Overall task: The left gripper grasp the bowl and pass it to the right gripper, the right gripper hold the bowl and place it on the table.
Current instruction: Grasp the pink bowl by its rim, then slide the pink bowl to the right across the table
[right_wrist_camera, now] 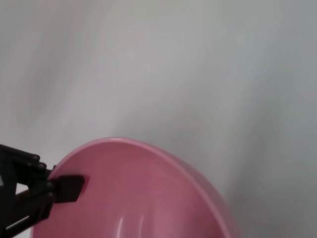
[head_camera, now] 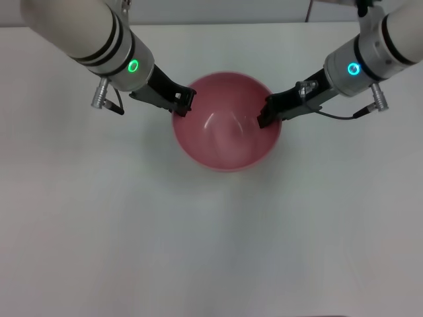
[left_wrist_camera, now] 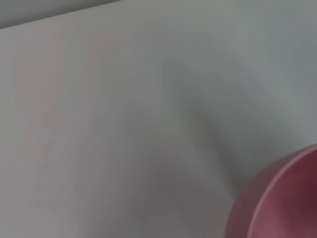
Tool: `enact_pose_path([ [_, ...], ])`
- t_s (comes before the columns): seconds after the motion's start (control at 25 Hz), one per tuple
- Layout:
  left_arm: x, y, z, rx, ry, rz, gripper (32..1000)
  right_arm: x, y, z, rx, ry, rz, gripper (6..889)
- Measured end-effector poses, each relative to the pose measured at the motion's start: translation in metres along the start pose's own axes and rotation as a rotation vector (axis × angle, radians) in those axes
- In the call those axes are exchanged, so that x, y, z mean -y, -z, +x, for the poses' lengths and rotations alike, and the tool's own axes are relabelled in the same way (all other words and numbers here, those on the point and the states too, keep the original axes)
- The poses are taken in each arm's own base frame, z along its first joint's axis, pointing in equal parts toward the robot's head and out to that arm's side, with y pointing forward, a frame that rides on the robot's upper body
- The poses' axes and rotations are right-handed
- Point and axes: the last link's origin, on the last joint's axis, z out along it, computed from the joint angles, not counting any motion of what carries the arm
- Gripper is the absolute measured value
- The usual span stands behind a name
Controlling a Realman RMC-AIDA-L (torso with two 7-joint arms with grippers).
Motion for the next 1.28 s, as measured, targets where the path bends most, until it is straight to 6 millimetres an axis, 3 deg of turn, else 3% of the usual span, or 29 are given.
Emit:
enact_pose_path([
  [0.4,0.0007,-0.0002,-0.0012,0.008,-0.005,-0.001,79,0.0009,0.0014,-0.0007,0.013,-0.013,-0.013,117],
  [0.88,0.0028,-0.002,-0.0026,0.0,0.011,-0.002,445,0.0034,0.0009,0.0019,0.013,-0.023,-0.015,115],
  [1.08,0.0026,-0.0022,-0.0028,0.0,0.012,-0.003,691,0.0037,0.0009,0.0022,0.014,-0.024,-0.015,115],
  [1.28,0.0027,-0.0011,-0.0031,0.005,0.023,-0.015,848,0.0037,0.0009,0.0021,0.014,-0.024,-0.015,115],
])
